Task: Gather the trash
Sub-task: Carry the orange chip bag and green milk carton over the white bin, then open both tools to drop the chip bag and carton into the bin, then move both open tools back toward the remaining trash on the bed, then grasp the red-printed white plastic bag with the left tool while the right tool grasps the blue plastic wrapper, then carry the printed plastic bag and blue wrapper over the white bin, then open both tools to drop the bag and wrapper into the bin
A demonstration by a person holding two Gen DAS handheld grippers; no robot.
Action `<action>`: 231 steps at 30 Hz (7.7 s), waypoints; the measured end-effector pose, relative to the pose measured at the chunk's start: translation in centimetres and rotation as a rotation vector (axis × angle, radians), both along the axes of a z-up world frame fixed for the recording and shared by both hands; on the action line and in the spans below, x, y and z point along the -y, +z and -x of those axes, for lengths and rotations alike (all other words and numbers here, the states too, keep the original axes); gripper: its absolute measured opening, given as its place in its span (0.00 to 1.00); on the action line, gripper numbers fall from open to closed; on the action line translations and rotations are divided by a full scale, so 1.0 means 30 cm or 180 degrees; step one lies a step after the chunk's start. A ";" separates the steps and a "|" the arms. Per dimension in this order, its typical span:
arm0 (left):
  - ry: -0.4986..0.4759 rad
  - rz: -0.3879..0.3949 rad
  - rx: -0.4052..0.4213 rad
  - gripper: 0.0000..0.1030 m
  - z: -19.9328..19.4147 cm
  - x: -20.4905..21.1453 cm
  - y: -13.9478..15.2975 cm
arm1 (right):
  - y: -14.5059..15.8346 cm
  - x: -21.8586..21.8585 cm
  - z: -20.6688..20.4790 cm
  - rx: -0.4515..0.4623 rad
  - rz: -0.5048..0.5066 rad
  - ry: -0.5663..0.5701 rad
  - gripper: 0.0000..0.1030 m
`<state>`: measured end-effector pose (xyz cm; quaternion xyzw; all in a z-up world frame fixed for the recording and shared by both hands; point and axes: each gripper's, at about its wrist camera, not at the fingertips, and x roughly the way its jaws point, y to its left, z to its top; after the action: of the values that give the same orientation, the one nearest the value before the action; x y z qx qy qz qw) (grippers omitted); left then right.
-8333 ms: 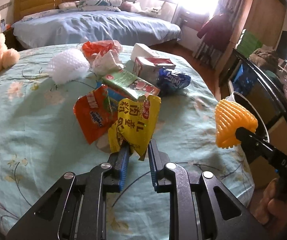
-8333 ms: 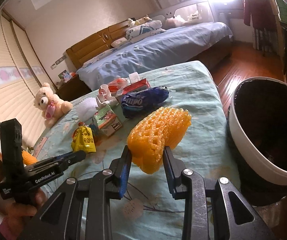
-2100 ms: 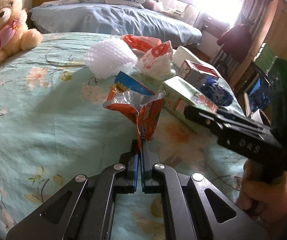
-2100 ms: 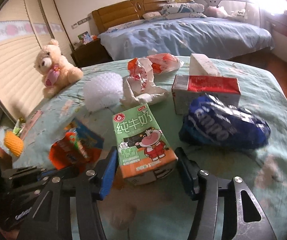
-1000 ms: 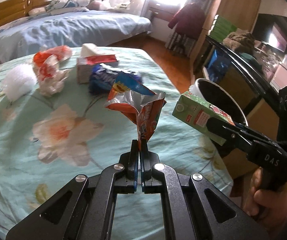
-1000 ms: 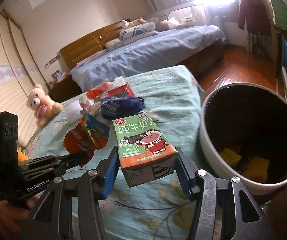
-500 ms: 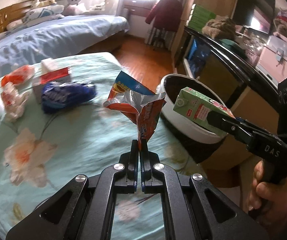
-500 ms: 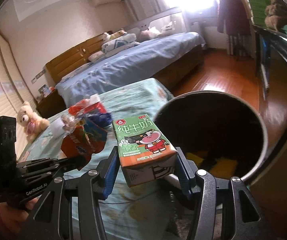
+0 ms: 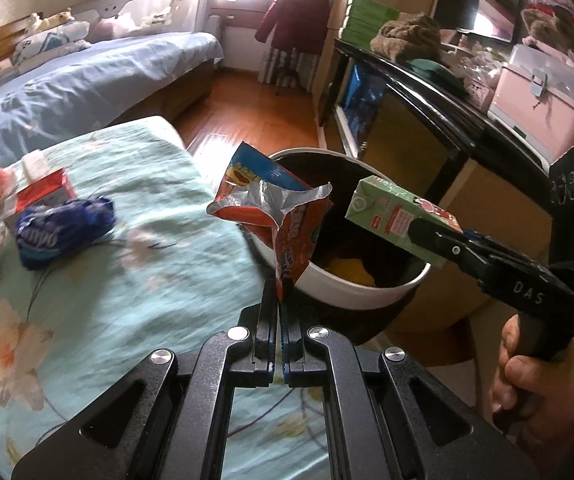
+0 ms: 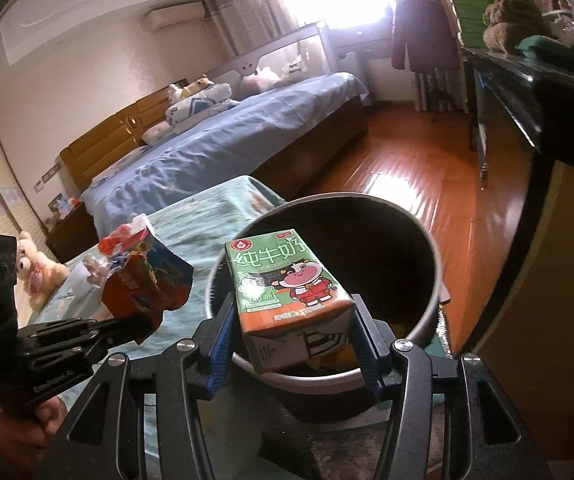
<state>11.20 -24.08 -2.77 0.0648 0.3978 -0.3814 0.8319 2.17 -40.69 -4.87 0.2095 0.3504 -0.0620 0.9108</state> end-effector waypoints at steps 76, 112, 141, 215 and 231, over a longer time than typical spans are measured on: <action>0.1649 0.0076 -0.0201 0.67 -0.133 -0.609 -0.113 | -0.023 -0.453 -0.288 -0.0032 -0.0078 0.1015 0.89; 0.1856 -0.0002 -0.0205 0.46 -0.525 -0.743 -0.165 | -0.163 -0.608 -0.688 -0.0331 0.0118 0.1667 0.85; 0.1641 0.0206 -0.0409 0.04 -0.333 -0.733 -0.187 | -0.202 -0.598 -0.696 -0.0402 -0.0492 0.0917 0.63; 0.0133 -0.0029 -0.0048 0.04 -0.066 0.065 -0.004 | -0.048 0.006 -0.039 -0.0275 -0.0076 0.0353 0.18; 0.0030 -0.0127 -0.0059 0.04 -0.091 0.147 -0.023 | -0.070 0.058 -0.058 -0.0410 -0.0079 0.0342 0.18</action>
<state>13.95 -28.49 -3.47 0.0760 0.4134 -0.3701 0.8285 3.90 -42.43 -6.98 0.1973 0.4197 -0.0220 0.8857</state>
